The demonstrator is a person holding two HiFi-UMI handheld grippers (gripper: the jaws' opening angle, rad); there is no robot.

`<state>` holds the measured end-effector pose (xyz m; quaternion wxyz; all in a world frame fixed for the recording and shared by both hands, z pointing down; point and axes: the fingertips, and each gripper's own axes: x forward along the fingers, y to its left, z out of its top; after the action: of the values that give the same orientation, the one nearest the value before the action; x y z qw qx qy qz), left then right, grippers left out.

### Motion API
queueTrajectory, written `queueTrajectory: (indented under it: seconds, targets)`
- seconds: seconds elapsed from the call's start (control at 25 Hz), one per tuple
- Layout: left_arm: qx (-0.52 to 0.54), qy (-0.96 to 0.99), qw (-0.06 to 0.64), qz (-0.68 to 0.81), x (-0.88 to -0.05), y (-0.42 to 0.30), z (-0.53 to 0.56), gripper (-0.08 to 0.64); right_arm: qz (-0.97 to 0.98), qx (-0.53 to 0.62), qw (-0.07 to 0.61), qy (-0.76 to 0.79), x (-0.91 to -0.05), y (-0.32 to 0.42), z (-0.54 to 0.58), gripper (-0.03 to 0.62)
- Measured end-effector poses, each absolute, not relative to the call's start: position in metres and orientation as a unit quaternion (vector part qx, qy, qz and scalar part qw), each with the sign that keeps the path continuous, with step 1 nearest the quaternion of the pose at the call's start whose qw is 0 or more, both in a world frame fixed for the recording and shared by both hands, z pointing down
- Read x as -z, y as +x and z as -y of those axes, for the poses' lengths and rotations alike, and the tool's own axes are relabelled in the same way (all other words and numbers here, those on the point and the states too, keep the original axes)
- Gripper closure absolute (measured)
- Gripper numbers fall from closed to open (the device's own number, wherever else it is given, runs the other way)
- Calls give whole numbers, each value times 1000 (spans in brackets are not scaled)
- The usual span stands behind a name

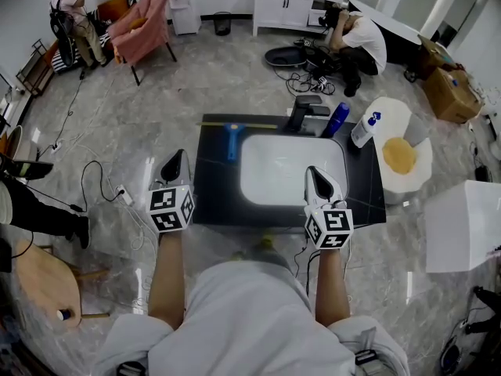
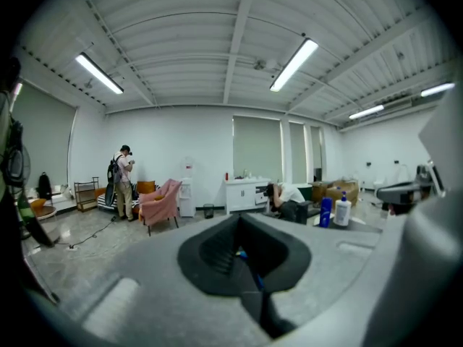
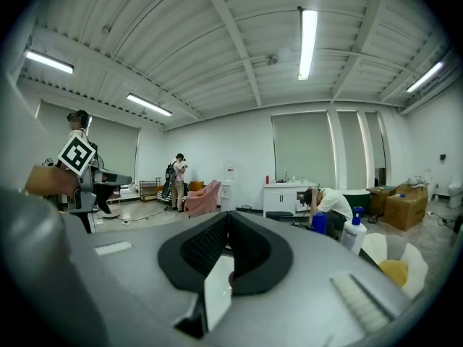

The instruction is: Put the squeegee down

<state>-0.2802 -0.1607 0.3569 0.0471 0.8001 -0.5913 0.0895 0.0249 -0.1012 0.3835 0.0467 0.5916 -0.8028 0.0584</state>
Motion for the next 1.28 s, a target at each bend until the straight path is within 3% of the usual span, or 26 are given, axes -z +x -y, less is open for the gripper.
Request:
queueTrajectory:
  seconds: [1.28]
  targets:
    - [-53, 806, 19, 589, -326, -301, 147, 561, 807, -41, 38, 587, -364, 13, 100, 589]
